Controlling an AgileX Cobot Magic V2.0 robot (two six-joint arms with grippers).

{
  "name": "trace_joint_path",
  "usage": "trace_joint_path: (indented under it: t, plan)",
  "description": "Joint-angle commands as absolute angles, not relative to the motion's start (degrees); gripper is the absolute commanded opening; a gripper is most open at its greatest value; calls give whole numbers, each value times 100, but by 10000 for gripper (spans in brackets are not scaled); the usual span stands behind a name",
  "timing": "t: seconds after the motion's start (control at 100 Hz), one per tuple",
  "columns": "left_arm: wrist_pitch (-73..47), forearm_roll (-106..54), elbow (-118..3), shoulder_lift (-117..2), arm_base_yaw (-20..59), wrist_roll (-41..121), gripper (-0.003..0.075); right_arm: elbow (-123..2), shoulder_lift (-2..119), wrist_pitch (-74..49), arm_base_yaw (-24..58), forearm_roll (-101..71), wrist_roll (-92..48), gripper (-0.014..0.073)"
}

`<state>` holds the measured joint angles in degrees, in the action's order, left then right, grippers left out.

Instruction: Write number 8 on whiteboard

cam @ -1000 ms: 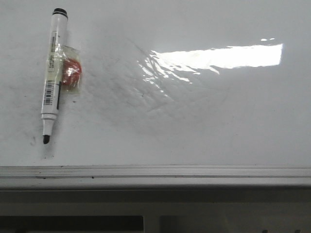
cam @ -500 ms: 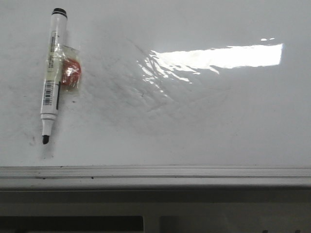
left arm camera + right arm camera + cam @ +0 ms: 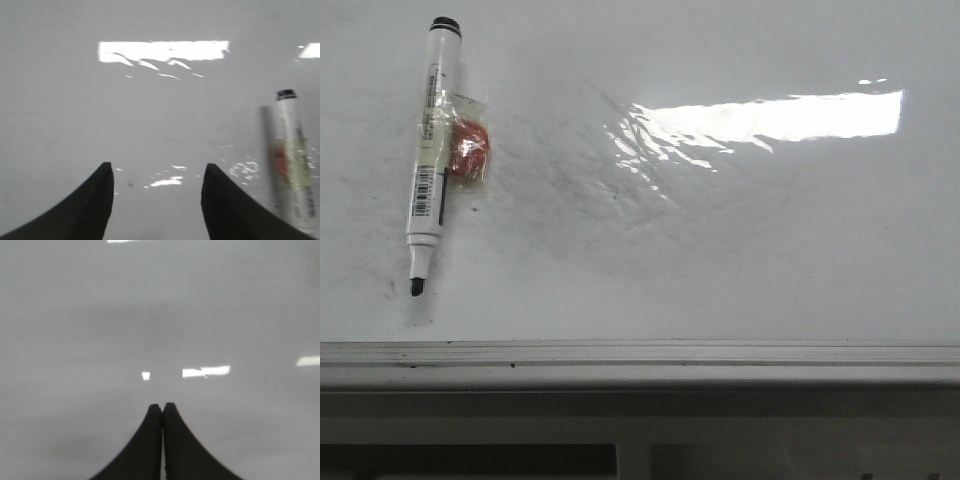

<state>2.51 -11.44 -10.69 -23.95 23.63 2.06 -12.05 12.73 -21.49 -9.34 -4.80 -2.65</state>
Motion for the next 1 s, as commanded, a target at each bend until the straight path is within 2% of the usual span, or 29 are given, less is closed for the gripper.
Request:
trace_joint_path:
  t: [0.0, 0.2, 0.37, 0.64, 0.86, 0.93, 0.99]
  plan:
    - [1073, -1417, -1280, -2833, 2994, 194, 367, -1402, 1377, -1747, -935, -504, -342, -64]
    - [2066, -1457, -1319, -3871, 4356, 194, 367, -1402, 1377, -1747, -935, -504, -342, -64]
    - [2684, -1874, -1447, -4664, 5003, 194, 367, -1402, 1377, -1757, -935, -504, -342, -64]
    - [2988, -1973, -1680, -5691, 5168, 194, 367, -1402, 1377, -1804, -935, -504, -342, -64]
    - [3190, -2212, -1695, -6021, 5168, 194, 363, -1402, 1377, -1819, -935, -504, -342, -64]
    - [3174, -2212, -1695, -6081, 5168, 194, 330, -1402, 1377, -1859, -935, -504, -342, -64]
    - [3165, -2221, -1695, -6157, 5168, 194, 268, -1402, 1377, -1871, -935, -504, -342, -64]
